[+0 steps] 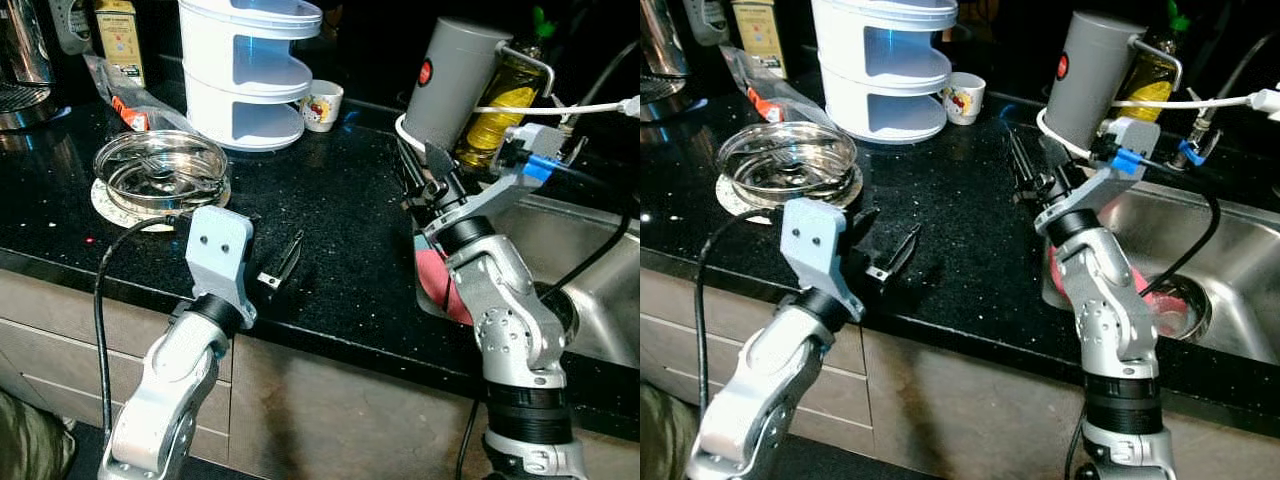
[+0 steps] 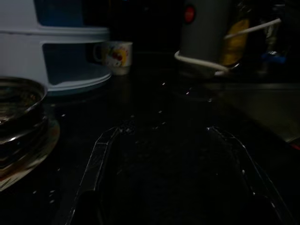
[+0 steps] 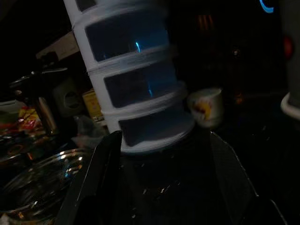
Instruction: Kitchen organization
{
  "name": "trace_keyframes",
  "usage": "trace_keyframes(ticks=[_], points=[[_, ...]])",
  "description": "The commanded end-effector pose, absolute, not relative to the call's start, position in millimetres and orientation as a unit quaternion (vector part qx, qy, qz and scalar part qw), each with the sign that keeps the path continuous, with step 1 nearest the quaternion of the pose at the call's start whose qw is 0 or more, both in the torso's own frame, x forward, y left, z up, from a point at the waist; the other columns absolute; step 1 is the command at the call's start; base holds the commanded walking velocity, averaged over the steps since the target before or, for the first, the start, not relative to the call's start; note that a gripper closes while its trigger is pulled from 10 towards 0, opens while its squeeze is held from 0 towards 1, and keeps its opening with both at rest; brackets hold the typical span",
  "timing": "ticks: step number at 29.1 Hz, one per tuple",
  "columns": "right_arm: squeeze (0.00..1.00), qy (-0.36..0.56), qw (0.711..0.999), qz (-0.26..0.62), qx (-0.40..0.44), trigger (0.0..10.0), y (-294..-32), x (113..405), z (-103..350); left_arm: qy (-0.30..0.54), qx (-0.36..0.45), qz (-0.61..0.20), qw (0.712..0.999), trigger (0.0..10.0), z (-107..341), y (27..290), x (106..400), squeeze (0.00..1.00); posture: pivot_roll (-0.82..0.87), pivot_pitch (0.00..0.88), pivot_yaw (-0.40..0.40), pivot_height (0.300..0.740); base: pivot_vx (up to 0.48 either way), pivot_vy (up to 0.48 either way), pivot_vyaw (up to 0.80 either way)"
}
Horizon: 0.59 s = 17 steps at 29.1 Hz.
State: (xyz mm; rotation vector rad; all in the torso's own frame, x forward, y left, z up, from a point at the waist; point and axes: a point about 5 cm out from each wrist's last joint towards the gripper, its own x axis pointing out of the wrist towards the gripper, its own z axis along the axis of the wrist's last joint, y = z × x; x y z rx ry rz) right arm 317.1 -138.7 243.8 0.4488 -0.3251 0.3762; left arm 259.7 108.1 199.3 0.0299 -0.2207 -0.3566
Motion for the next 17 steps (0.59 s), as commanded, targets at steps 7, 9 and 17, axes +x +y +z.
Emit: trace_keyframes(ticks=[7, 9, 17], points=[[0.0, -0.135, 0.933, 0.206, 0.262, 10.0, -118, 307, 219, -0.096, 0.029, -0.182, 0.978, 10.0, 194, 104, 262, 0.0, 0.16, 0.0, -0.172, 0.74, 0.0, 0.0, 0.0], [0.0, -0.138, 0.929, 0.208, 0.274, 10.0, -116, 306, 218, -0.096, 0.029, -0.182, 0.978, 10.0, 194, 104, 262, 0.0, 0.16, 0.0, -0.172, 0.74, 0.0, 0.0, 0.0], [0.0, -0.146, 0.912, 0.206, 0.323, 10.0, -114, 302, 218, -0.095, 0.036, -0.185, 0.977, 10.0, 192, 102, 262, 0.0, 0.16, 0.0, -0.168, 0.74, 0.0, 0.0, 0.0]])
